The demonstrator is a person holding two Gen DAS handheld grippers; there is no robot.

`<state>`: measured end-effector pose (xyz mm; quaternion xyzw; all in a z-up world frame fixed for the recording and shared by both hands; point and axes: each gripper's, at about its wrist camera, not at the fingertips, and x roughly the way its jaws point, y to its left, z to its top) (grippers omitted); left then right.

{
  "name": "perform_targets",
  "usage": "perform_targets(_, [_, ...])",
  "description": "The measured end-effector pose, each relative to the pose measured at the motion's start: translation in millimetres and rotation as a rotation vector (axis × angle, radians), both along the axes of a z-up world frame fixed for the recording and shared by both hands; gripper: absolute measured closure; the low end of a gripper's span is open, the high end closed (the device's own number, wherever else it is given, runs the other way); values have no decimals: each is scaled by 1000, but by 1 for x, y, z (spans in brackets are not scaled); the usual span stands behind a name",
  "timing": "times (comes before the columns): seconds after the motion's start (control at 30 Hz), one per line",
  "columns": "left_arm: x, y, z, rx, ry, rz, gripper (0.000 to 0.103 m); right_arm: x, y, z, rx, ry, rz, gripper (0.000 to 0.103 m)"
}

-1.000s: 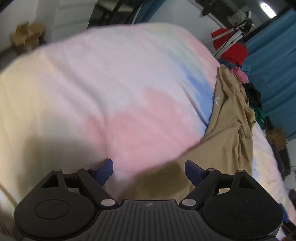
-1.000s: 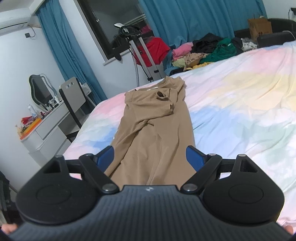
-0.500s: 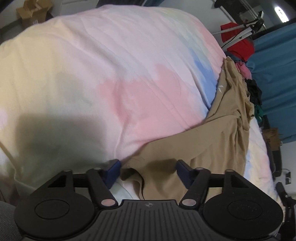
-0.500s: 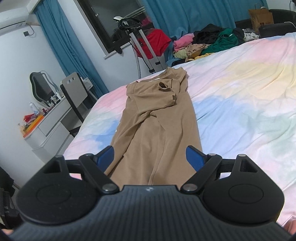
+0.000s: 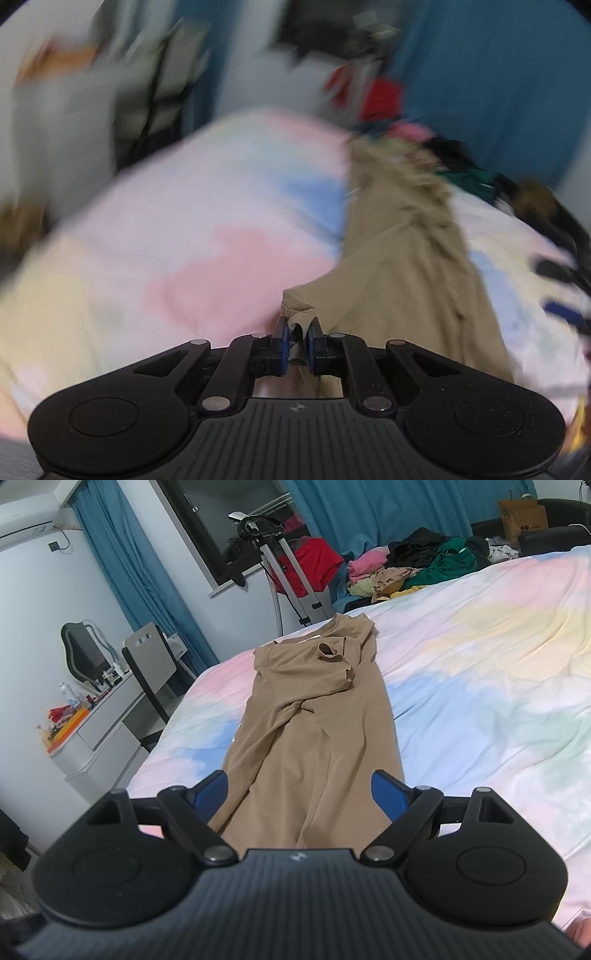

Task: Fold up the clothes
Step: 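Grasp the tan shirt hem with the left gripper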

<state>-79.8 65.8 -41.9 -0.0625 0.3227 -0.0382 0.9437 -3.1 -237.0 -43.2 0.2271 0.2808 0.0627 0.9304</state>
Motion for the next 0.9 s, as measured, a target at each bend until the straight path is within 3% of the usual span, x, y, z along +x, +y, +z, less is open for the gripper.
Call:
perform_targets(0.1, [-30,-39,15,125,-131,-212,94,0,-2,0,3,-1,-10,17])
perform_targets(0.2, [-51,-80,14,259,-165,-385,94,0,-8,0,27,-2,-20,17])
perform_targets(0.33, [-66,-122,-3,413,-141,-586,96,0,-17,-2,72,7,-32,17])
perform_targets(0.43, [-70,-135,-14,463,-105,-648,96,2,-22,-7,130,16,-23,16])
perform_targets(0.53, [-70,-125,-9,410,-84,-630,96,11,-27,-16,243,23,15,18])
perform_targets(0.57, [-66,-118,-6,370,-76,-613,96,16,-28,-20,293,31,34,26])
perform_targets(0.67, [-66,-93,10,235,-70,-555,96,48,-21,-37,417,94,103,36])
perform_targets(0.73, [-70,-76,19,162,-87,-530,96,73,-12,-49,476,140,144,36])
perform_targets(0.83, [-75,-51,31,87,-109,-502,96,101,12,-68,483,223,199,55])
perform_targets(0.9, [-77,-45,34,70,-114,-491,96,112,26,-82,490,267,233,56])
